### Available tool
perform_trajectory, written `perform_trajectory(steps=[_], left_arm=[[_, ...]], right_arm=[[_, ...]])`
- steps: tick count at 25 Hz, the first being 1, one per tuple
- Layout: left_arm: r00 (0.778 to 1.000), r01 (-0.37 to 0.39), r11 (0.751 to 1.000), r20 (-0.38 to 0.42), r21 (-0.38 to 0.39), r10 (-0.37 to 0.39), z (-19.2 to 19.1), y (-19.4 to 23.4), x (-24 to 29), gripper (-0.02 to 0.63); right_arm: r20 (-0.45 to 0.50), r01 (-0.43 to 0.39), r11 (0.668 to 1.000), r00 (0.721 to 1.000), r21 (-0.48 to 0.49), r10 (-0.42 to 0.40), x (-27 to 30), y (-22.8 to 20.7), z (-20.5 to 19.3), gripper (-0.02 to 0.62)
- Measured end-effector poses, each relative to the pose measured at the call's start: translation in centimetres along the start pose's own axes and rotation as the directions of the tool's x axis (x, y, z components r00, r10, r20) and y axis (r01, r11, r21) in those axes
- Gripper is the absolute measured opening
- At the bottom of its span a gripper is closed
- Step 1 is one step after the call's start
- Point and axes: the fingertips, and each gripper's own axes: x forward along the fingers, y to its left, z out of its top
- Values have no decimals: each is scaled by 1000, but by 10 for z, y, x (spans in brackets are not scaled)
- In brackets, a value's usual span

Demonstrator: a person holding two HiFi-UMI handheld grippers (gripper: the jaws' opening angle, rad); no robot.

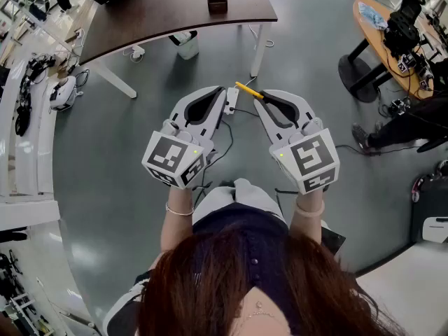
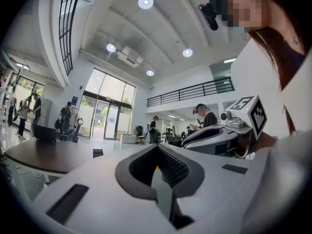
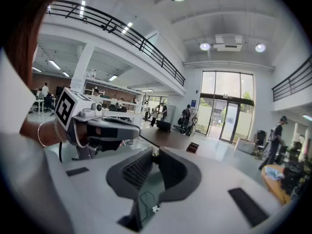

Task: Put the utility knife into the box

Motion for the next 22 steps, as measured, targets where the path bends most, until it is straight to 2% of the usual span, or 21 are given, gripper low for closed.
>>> perform_trajectory(steps=[13,22], left_arm=[[1000,5,1000,-5,-11,-5,-3,11,-1,-6],[1000,-13,1000,-7,-4,13,-5,18,40,-6]], right_arm=[[4,16,1000,1000,-2,-16,7,-4,3,49],[20,-5,1000,1000,1,5,20,-43,-5,49]])
